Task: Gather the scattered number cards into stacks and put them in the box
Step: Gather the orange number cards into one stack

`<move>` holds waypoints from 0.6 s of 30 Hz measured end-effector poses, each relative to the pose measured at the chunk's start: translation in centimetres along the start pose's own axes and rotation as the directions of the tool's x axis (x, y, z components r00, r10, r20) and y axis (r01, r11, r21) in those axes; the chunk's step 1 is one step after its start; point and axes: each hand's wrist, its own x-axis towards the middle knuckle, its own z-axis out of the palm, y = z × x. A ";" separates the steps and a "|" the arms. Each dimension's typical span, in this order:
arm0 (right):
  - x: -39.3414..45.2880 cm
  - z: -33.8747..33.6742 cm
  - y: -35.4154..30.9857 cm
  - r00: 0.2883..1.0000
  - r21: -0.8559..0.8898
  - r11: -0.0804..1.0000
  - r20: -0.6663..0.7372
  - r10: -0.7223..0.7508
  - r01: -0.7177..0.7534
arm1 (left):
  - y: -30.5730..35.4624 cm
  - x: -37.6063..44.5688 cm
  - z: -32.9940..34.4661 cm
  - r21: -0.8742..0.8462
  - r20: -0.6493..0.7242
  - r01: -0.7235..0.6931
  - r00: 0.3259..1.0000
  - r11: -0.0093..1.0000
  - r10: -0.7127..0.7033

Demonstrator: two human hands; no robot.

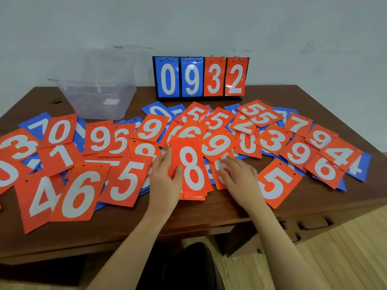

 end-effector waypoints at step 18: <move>1.3 -1.3 -0.5 0.911 0.466 0.847 -0.177 0.373 -0.257 | 0.8 -0.2 0.4 -0.026 -0.005 0.012 1.000 1.000 -0.013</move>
